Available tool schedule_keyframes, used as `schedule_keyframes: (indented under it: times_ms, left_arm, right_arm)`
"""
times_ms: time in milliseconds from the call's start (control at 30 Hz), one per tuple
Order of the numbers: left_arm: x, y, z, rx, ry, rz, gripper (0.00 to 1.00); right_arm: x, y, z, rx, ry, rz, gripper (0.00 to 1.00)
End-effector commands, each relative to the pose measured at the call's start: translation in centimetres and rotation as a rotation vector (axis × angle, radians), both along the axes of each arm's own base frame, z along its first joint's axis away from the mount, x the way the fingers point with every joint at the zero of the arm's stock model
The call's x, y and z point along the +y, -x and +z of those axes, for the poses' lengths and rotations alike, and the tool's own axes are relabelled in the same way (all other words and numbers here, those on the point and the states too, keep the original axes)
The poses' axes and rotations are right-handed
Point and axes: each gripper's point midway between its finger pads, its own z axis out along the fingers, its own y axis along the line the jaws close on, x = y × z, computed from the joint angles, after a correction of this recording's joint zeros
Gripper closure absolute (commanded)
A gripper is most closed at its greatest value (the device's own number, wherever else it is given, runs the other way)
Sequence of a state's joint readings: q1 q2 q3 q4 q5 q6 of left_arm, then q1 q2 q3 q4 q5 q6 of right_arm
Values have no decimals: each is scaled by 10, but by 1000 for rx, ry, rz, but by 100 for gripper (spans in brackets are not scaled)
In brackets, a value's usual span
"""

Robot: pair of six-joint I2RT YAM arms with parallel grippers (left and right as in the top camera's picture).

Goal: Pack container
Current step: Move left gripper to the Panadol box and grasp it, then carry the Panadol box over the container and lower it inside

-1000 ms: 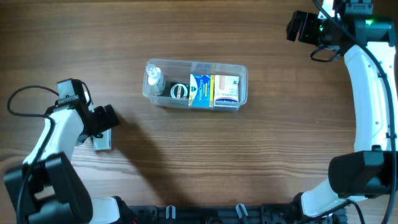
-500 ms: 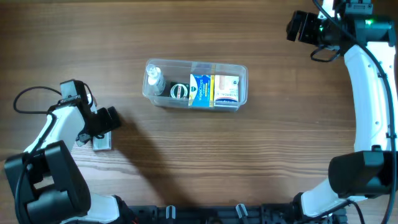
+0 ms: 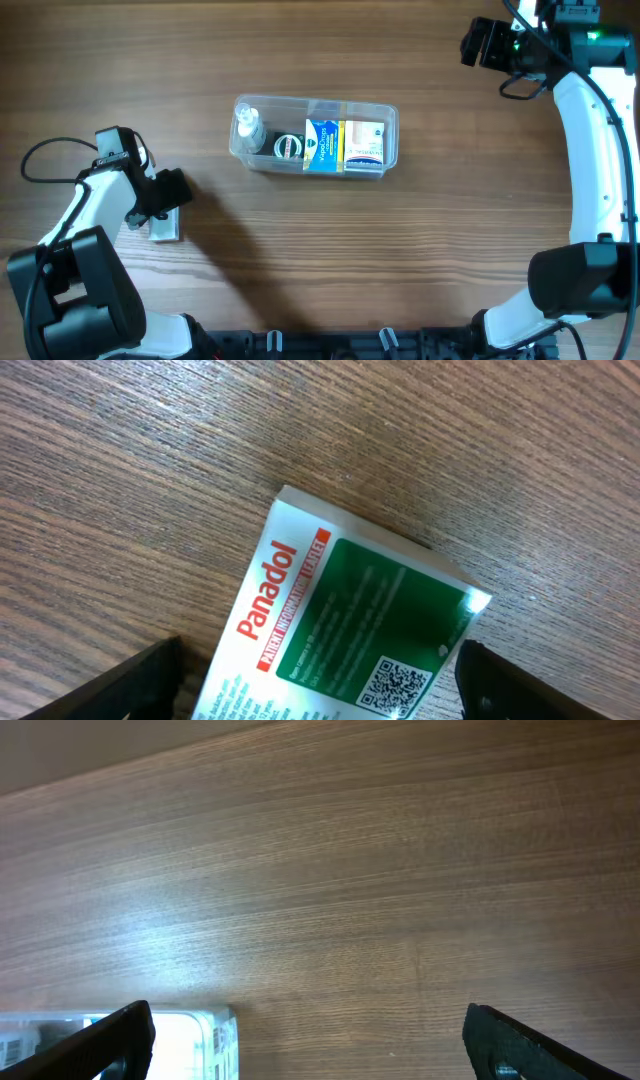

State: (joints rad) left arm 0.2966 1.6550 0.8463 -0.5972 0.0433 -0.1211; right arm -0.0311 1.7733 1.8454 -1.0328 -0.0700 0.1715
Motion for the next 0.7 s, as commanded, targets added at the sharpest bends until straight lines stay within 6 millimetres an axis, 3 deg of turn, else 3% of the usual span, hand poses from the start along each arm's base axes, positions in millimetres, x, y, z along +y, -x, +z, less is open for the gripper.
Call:
schedule_keyframes:
  times_ms: [0, 167, 233, 267, 467, 567, 667]
  left_arm:
    - [-9, 3, -7, 11, 57, 12, 12]
    - [-9, 3, -7, 10, 57, 12, 14]
    - [-9, 2, -7, 8, 57, 12, 25]
    - [-9, 2, -7, 8, 57, 12, 36]
    - [-8, -2, 2, -14, 51, 14, 50]
    - [-4, -16, 23, -76, 43, 44, 50]
    - [0, -32, 58, -152, 24, 40, 51]
  right_arm:
    - [-1, -1, 4, -9, -5, -11, 0]
    - [-1, -1, 4, -9, -5, -12, 0]
    - [-1, -1, 4, -9, -5, -11, 0]
    - [-1, -1, 4, -9, -5, -11, 0]
    - [-1, -1, 4, -9, -5, -12, 0]
    - [-1, -1, 4, -9, -5, -11, 0]
    - [-1, -1, 4, -9, -4, -11, 0]
